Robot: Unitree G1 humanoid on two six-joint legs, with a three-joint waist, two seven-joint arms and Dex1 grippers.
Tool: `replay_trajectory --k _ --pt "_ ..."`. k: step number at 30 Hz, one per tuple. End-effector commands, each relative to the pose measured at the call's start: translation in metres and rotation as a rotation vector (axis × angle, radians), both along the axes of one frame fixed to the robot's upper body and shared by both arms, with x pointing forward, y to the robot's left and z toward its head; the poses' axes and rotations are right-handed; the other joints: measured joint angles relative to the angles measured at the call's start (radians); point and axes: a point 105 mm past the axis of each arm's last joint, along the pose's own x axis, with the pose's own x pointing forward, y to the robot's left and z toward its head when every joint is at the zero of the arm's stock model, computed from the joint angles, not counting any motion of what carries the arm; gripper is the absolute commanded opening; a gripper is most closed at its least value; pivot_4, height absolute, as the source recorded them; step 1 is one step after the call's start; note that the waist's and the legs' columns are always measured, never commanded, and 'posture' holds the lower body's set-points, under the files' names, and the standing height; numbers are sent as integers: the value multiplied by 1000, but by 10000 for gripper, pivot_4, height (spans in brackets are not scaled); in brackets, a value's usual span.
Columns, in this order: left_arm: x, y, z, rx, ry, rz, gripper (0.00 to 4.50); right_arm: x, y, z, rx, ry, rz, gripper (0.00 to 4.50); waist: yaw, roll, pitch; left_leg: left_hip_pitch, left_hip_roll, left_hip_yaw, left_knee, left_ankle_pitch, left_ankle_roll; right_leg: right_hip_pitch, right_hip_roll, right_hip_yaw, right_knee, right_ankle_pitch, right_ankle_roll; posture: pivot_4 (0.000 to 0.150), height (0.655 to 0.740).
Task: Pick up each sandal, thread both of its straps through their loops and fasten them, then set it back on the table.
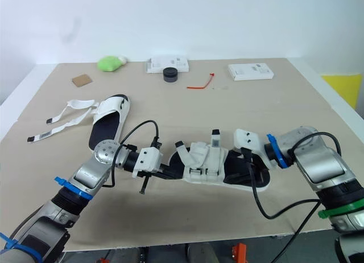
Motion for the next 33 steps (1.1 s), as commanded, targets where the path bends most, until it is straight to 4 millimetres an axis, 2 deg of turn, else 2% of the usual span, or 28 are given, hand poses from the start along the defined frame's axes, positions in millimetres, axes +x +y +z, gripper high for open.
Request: replay_trajectory --k 1,5,8,10,15,17,20,24,28,33 --pt "7 -3 13 -39 -45 25 0 1 1 9 -3 -13 47 44121 0 1 1 0 0 0 0 0 0 0 0 0 0 0 0 1500 7400" --pt "19 -6 24 -85 -44 67 0 -6 5 10 -22 10 134 44121 1 3 2 -1 0 0 0 0 0 0 0 0 1 -1 0 1500 7400" --pt "35 1 40 -111 -48 107 0 -5 5 9 -47 1 168 44121 1 4 3 -1 -1 0 0 0 0 -1 0 0 1 -2 1 1500 7400" --pt "44 7 43 -94 -55 123 0 -3 7 10 -39 -3 174 44121 0 4 3 -1 -1 0 0 0 0 -1 0 0 3 -2 1 1500 7400" --pt "46 13 30 -26 -64 101 0 6 10 14 -33 -37 165 44121 -2 5 4 1 -1 2 0 0 0 -3 0 3 9 -3 0 1500 7400" --pt "43 14 21 1 -63 82 0 11 6 23 -26 -67 141 44121 -1 6 5 0 -1 2 0 0 0 -5 0 3 10 -4 0 1500 7400" --pt "41 11 19 -9 -47 74 0 15 1 32 -14 -89 108 44121 -1 6 5 -1 -1 4 0 0 0 -8 0 5 11 -3 0 1500 7400" --pt "39 8 13 1 -51 66 0 16 -4 34 -11 -100 84 44121 -1 6 5 -2 -1 4 1 0 0 -8 0 5 11 -3 0 1500 7400" --pt "36 2 3 28 -82 75 0 13 0 37 20 -109 73 44121 -1 6 5 -2 -1 4 1 0 0 -9 0 6 11 -3 0 1500 7400" --pt "38 6 -12 108 -121 98 0 11 2 39 29 -115 65 44121 0 6 5 -2 -1 4 2 0 0 -8 0 6 12 -3 0 1500 7400"
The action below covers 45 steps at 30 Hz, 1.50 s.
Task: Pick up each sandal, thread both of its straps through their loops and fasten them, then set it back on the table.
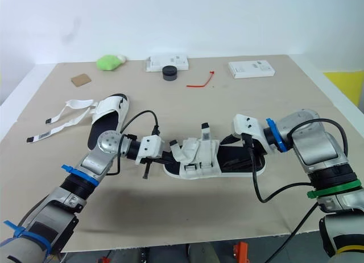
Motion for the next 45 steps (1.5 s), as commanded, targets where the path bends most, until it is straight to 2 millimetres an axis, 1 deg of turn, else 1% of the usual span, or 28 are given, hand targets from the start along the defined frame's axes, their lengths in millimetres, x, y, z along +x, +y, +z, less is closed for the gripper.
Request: replay_trajectory --k 1,5,9,13,14,16,17,19,21,23,25,26,28,32,35,37,41,45 --pt "-1 3 -12 73 -38 2 0 -2 0 16 10 -57 5 44121 0 0 0 0 0 0 1 0 0 0 0 0 0 0 0 1500 7400" --pt "-4 7 -22 131 -68 -13 0 -4 -4 22 1 -74 -15 44121 0 0 0 0 0 0 3 0 0 1 0 0 0 1 1 1500 7400" --pt "-6 5 -25 136 -75 -20 0 -1 -8 37 45 -94 -73 44121 0 0 0 1 0 2 4 0 0 1 0 2 0 2 2 1500 7400" --pt "-8 0 -23 115 -58 -20 0 -6 -14 70 191 -83 -142 44121 0 1 0 2 0 2 4 0 0 2 0 3 1 2 2 1500 7400" --pt "-9 0 -24 115 -55 -20 0 -8 -15 84 265 -61 -169 44121 0 1 0 2 0 2 4 0 0 2 0 3 1 2 2 1500 7400" --pt "-10 0 -24 115 -53 -23 0 -10 -8 107 415 7 -214 44121 0 1 -1 2 0 3 4 0 0 2 0 3 1 2 2 1500 7400" --pt "-10 -1 -24 111 -50 -23 0 -9 -3 115 476 46 -239 44121 0 2 -1 2 0 3 4 0 0 2 0 4 1 2 2 1500 7400" --pt "-10 -1 -23 106 -46 -23 0 -3 10 117 491 93 -289 44121 -1 2 -1 2 0 3 4 0 0 2 0 4 1 5 -3 1500 7400" --pt "-10 -2 -22 100 -42 -24 0 6 29 115 506 208 -375 44121 -3 2 -1 2 1 3 4 0 0 2 0 3 1 4 -2 1500 7400" --pt "-10 -4 -20 90 -38 -23 0 15 53 113 519 352 -456 44121 -5 3 -2 2 1 4 4 0 0 1 0 4 1 4 -1 1500 7400" --pt "-10 -5 -19 86 -39 -24 0 24 72 108 512 459 -496 44121 -2 4 -2 2 1 5 4 1 1 -2 1 6 3 5 -1 1500 7400" --pt "-10 -6 -19 86 -40 -25 0 27 77 105 502 480 -508 44121 3 4 -2 1 0 5 4 1 2 -3 0 7 5 6 -2 1500 7400" --pt "-10 -7 -19 82 -41 -25 0 25 85 95 457 510 -497 44121 15 3 -2 -3 0 3 4 1 2 -5 0 3 5 5 -5 1500 7400" --pt "-10 -9 -18 77 -50 -22 0 11 95 76 371 581 -434 44121 21 3 -2 -7 -1 4 4 0 3 -8 -1 4 4 4 -4 1500 7400" --pt "-10 -8 -18 77 -57 -16 0 -4 97 57 300 630 -395 44121 22 3 -2 -8 -1 2 4 -1 4 -8 -1 3 4 4 -5 1500 7400" --pt "-11 -6 -20 90 -65 -17 0 -10 96 46 271 657 -393 44121 21 3 -2 -8 -1 2 5 -1 4 -8 -1 2 4 4 -5 1500 7400" --pt "-11 -4 -26 133 -86 -18 0 -8 97 32 252 677 -431 44121 17 3 -2 -7 0 2 6 0 6 -8 0 2 5 4 -2 1500 7400" --pt "-9 -2 -28 176 -118 -20 0 3 101 29 270 684 -476 44121 8 3 -2 -4 1 1 6 2 9 -6 2 3 5 5 -1 1500 7400"
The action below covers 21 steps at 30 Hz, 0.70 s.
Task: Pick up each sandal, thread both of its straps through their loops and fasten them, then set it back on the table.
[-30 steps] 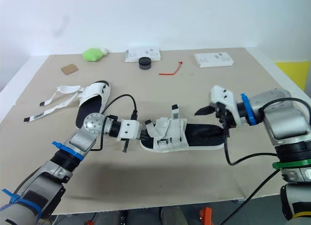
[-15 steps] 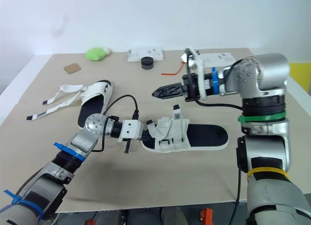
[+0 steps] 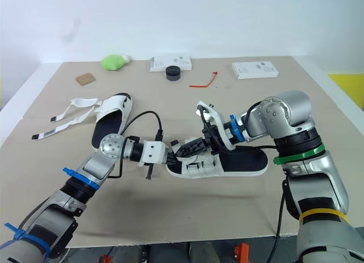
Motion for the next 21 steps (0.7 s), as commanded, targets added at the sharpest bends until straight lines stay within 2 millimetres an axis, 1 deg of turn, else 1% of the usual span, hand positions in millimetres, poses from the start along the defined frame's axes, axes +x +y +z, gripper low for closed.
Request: replay_trajectory --k 1,6,8,12,18,21 --pt "-5 4 -25 122 20 -12 0 11 4 10 20 -31 -37 44121 -1 0 0 0 0 0 0 0 1 0 0 0 0 0 0 1500 7400" --pt "-5 3 -25 111 30 -15 0 20 4 11 8 -40 -76 44121 -2 0 0 0 0 0 0 2 3 0 0 0 1 1 1 1500 7400" --pt "-6 3 -25 95 51 -12 0 25 1 11 1 -48 -102 44121 -2 0 0 0 0 0 0 2 3 0 0 0 1 1 1 1500 7400" --pt "-8 1 -24 50 99 2 0 30 0 11 0 -53 -117 44121 -2 0 0 0 0 0 0 2 3 0 0 0 1 1 1 1500 7400" --pt "-8 0 -23 36 110 17 0 28 6 6 0 -35 -98 44121 -2 0 0 0 0 0 0 2 3 0 0 0 1 1 1 1500 7400" --pt "-7 1 -23 34 108 21 0 28 7 0 -9 -20 -98 44121 -3 0 0 -1 0 0 0 2 3 0 0 0 1 1 1 1500 7400"
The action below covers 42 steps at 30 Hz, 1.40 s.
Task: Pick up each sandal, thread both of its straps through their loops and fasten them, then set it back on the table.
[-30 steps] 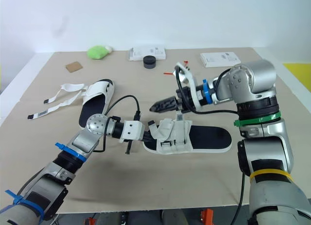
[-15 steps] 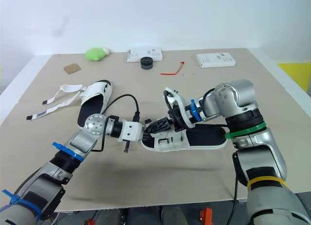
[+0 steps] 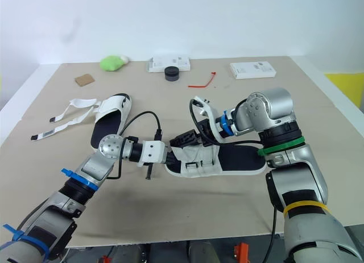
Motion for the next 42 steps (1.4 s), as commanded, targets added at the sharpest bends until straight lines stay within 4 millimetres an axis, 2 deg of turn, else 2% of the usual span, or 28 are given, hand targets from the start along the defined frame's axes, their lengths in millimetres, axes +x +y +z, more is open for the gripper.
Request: replay_trajectory --k 1,8,12,18,26,29,33,36,37,39,42 --pt "-7 0 -22 62 67 -6 0 1 1 1 4 -6 -5 44121 0 0 0 0 0 0 0 0 0 0 0 0 0 0 0 1500 7400" --pt "-7 1 -22 61 67 -5 0 2 1 -1 3 -3 -5 44121 0 0 0 0 0 0 0 0 0 0 0 0 0 0 0 1500 7400" --pt "-8 4 -22 18 135 29 0 -8 8 -13 16 43 34 44121 -3 0 0 0 0 0 0 0 0 0 0 0 0 0 0 1500 7400" --pt "-8 4 -23 13 153 37 0 -14 13 -15 39 59 59 44121 -4 0 0 0 0 -1 0 0 0 0 0 0 0 0 0 1500 7400" --pt "-8 6 -25 28 149 36 0 -7 13 -16 49 38 30 44121 -5 0 0 0 0 -1 0 0 0 0 0 0 0 -1 0 1500 7400" --pt "-8 6 -25 29 146 35 0 -3 12 -15 60 14 21 35816 -6 0 0 0 0 -1 0 0 0 0 0 -1 0 -1 0 1500 7400" --pt "-8 5 -25 29 145 35 0 -3 10 -14 71 -6 18 15997 -6 0 0 0 0 -1 0 0 0 0 0 0 0 -1 0 1500 7400" --pt "-8 5 -24 29 142 34 0 -2 7 -12 84 -19 11 2763 -6 0 0 0 0 -1 0 0 0 0 0 0 0 0 0 1500 7400" --pt "-8 5 -24 29 142 33 0 -2 5 -11 87 -24 10 610 -6 0 0 0 0 -1 0 0 0 0 0 0 0 0 0 1500 7400" --pt "-8 4 -24 30 142 32 0 -3 4 -10 93 -34 9 610 -6 0 0 0 0 0 0 0 0 0 0 0 0 0 0 1500 7400" --pt "-9 4 -25 32 142 28 0 -6 -1 7 179 -243 61 610 -4 -1 0 0 0 -1 0 0 0 0 0 -1 0 0 0 1500 7400"
